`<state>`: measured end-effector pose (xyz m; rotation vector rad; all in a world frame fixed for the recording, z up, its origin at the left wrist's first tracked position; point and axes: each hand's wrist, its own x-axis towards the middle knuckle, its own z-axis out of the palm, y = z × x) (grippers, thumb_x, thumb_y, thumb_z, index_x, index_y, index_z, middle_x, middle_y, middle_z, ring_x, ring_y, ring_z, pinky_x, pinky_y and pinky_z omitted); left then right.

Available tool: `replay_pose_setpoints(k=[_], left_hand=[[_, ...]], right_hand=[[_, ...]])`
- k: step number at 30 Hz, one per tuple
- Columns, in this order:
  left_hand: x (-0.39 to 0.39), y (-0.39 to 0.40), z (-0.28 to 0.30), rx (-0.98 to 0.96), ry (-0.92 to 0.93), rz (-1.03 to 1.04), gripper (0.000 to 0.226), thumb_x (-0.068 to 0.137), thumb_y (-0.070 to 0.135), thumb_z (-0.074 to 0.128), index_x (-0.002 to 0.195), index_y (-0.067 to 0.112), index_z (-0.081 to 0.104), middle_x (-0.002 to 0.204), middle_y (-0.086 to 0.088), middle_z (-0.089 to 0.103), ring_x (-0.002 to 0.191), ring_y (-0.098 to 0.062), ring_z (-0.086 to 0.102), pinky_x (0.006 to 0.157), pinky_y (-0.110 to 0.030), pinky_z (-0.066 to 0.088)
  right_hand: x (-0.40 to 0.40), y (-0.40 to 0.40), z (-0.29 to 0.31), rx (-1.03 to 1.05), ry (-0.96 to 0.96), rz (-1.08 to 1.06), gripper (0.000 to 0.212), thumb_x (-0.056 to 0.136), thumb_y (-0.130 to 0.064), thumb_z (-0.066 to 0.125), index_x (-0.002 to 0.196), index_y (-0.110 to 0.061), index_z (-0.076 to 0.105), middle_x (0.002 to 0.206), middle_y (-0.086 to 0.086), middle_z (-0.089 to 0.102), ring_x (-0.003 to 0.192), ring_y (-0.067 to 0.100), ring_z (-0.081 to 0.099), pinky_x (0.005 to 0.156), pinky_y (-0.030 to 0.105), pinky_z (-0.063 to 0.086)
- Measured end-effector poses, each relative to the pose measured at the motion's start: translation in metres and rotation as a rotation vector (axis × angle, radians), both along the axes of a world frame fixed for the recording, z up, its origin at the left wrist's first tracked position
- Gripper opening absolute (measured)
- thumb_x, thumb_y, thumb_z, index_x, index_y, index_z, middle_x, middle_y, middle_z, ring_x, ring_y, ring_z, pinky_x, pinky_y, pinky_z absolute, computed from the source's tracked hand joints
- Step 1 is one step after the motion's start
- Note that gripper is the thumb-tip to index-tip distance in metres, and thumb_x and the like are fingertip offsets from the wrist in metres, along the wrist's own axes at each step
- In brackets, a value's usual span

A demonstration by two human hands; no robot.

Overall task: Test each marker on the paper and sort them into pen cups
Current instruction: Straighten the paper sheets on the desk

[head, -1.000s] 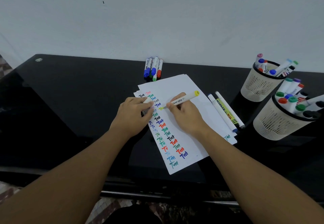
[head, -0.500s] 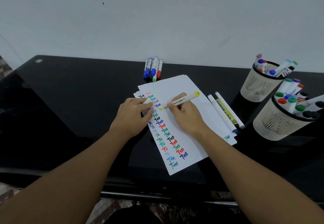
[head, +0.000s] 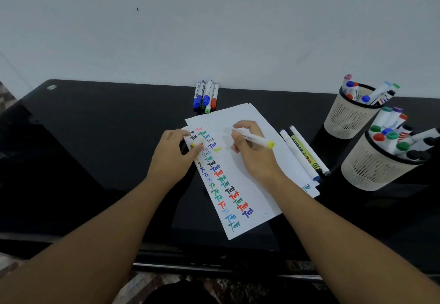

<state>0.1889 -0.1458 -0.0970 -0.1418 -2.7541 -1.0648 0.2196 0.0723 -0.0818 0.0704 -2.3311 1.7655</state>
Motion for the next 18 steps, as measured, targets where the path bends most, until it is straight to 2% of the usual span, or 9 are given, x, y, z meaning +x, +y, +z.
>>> replay_pose_setpoints(k=[2, 4, 6, 8, 9, 12, 15, 17, 18], left_hand=[[-0.001, 0.001, -0.001, -0.026, 0.014, 0.005, 0.038, 0.094, 0.046, 0.067, 0.126, 0.025, 0.065, 0.129, 0.010, 0.048, 0.112, -0.001, 0.048, 0.090, -0.022, 0.038], [-0.001, 0.002, -0.002, -0.029, 0.033, 0.001, 0.031, 0.097, 0.039, 0.065, 0.123, 0.023, 0.069, 0.125, 0.010, 0.048, 0.113, -0.002, 0.048, 0.091, -0.022, 0.038], [0.000, 0.002, -0.002, -0.052, 0.064, -0.024, 0.027, 0.099, 0.034, 0.063, 0.123, 0.022, 0.068, 0.123, 0.008, 0.049, 0.113, -0.004, 0.047, 0.091, -0.023, 0.038], [0.003, 0.002, -0.001, -0.098, 0.097, -0.048, 0.026, 0.101, 0.032, 0.061, 0.125, 0.025, 0.067, 0.119, 0.006, 0.054, 0.112, -0.009, 0.047, 0.088, -0.025, 0.038], [0.004, 0.002, -0.001, -0.121, 0.108, -0.053, 0.026, 0.101, 0.031, 0.059, 0.126, 0.025, 0.065, 0.116, 0.006, 0.057, 0.110, -0.011, 0.048, 0.086, -0.025, 0.037], [0.007, 0.002, 0.000, -0.144, 0.128, -0.058, 0.029, 0.103, 0.032, 0.055, 0.130, 0.024, 0.062, 0.114, 0.007, 0.063, 0.103, -0.008, 0.050, 0.082, -0.023, 0.038], [0.008, 0.002, 0.003, -0.109, 0.127, -0.048, 0.026, 0.104, 0.031, 0.054, 0.129, 0.024, 0.060, 0.109, 0.007, 0.064, 0.098, -0.009, 0.052, 0.078, -0.026, 0.040], [0.009, 0.001, 0.003, -0.101, 0.123, -0.046, 0.024, 0.104, 0.030, 0.054, 0.127, 0.025, 0.059, 0.103, 0.008, 0.063, 0.093, -0.009, 0.053, 0.075, -0.027, 0.042], [0.009, 0.001, 0.003, -0.103, 0.125, -0.047, 0.024, 0.104, 0.030, 0.054, 0.127, 0.025, 0.059, 0.100, 0.008, 0.062, 0.092, -0.009, 0.053, 0.074, -0.028, 0.042]], right_hand=[[0.002, -0.001, 0.000, 0.005, 0.021, 0.001, 0.009, 0.107, -0.024, 0.055, 0.109, -0.028, 0.063, 0.078, -0.008, 0.066, 0.072, 0.006, 0.063, 0.073, 0.021, 0.051], [0.001, 0.001, -0.005, 0.054, 0.015, -0.001, 0.012, 0.107, -0.022, 0.055, 0.111, -0.030, 0.063, 0.082, -0.009, 0.069, 0.080, 0.008, 0.067, 0.081, 0.030, 0.054], [0.001, 0.004, -0.007, 0.157, -0.001, 0.048, 0.035, 0.104, -0.009, 0.055, 0.131, -0.032, 0.056, 0.102, -0.012, 0.071, 0.100, 0.008, 0.067, 0.092, 0.032, 0.054], [0.002, 0.005, -0.004, 0.207, -0.074, 0.107, 0.066, 0.099, 0.006, 0.049, 0.149, -0.037, 0.040, 0.129, -0.013, 0.063, 0.120, 0.006, 0.059, 0.100, 0.025, 0.048], [0.003, 0.005, -0.001, 0.198, -0.114, 0.131, 0.072, 0.098, 0.007, 0.045, 0.153, -0.039, 0.034, 0.139, -0.012, 0.057, 0.128, 0.007, 0.054, 0.104, 0.025, 0.044], [0.002, 0.004, 0.008, 0.034, -0.174, 0.150, 0.052, 0.109, -0.011, 0.039, 0.152, -0.039, 0.038, 0.150, -0.006, 0.052, 0.140, 0.011, 0.045, 0.116, 0.031, 0.032], [0.000, 0.004, 0.016, -0.065, -0.127, 0.065, 0.031, 0.111, -0.027, 0.044, 0.137, -0.036, 0.059, 0.131, -0.004, 0.065, 0.119, 0.013, 0.065, 0.113, 0.041, 0.045], [-0.003, 0.005, 0.021, -0.083, -0.149, 0.056, 0.028, 0.110, -0.026, 0.048, 0.133, -0.037, 0.057, 0.118, -0.002, 0.070, 0.092, 0.016, 0.075, 0.100, 0.049, 0.056], [-0.004, 0.006, 0.023, -0.050, -0.171, 0.075, 0.032, 0.109, -0.026, 0.050, 0.137, -0.040, 0.050, 0.114, -0.003, 0.071, 0.085, 0.017, 0.075, 0.093, 0.046, 0.059]])
